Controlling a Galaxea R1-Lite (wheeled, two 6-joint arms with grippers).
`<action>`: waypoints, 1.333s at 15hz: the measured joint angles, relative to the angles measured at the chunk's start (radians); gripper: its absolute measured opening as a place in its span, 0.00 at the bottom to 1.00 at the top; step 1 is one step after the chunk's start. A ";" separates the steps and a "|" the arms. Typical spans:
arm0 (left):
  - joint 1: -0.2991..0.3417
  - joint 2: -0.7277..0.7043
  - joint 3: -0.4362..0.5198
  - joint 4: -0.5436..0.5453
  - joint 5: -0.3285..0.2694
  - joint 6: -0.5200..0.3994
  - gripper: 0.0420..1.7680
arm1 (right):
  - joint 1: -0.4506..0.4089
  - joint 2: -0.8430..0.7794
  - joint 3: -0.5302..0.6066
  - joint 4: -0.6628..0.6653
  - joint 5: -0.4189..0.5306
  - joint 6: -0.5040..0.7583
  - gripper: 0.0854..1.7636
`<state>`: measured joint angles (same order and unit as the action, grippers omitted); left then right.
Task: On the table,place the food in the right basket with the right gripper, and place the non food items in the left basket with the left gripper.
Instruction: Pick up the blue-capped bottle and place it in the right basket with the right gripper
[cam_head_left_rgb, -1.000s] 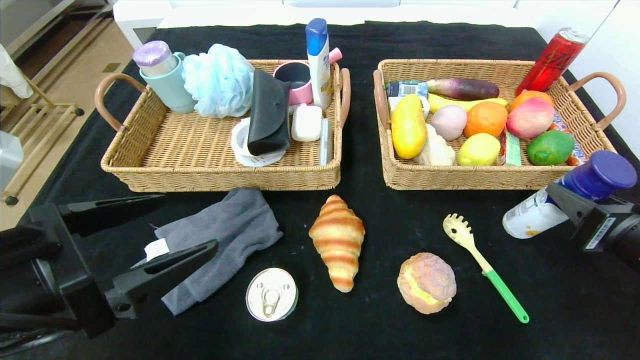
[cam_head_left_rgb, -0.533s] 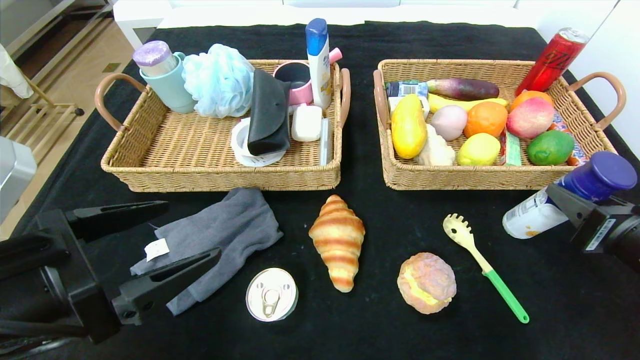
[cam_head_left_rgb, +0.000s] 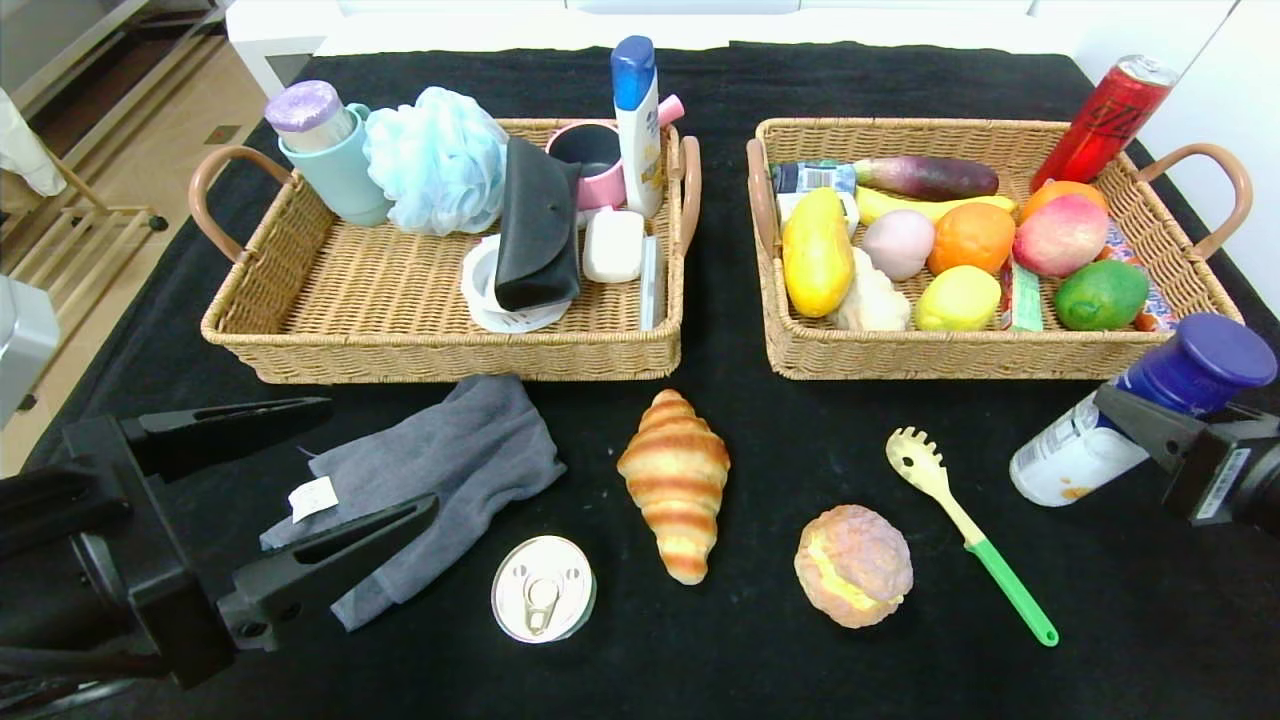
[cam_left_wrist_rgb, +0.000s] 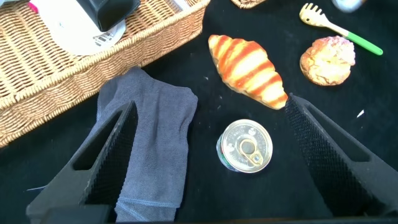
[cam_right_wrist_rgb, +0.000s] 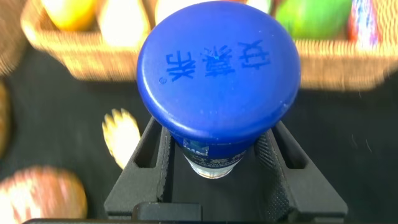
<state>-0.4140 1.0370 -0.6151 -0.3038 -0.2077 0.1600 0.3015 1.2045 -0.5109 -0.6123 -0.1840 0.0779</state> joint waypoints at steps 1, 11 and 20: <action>0.000 0.000 0.000 0.000 0.000 0.001 0.97 | 0.002 -0.033 -0.041 0.120 0.004 -0.001 0.44; 0.000 -0.009 0.000 -0.001 0.000 0.011 0.97 | -0.024 -0.028 -0.459 0.301 0.011 -0.022 0.44; 0.000 -0.012 0.000 -0.001 0.000 0.012 0.97 | -0.158 0.260 -0.762 0.222 0.095 -0.037 0.44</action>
<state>-0.4140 1.0251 -0.6151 -0.3049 -0.2072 0.1721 0.1436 1.4645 -1.2730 -0.3904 -0.0889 0.0413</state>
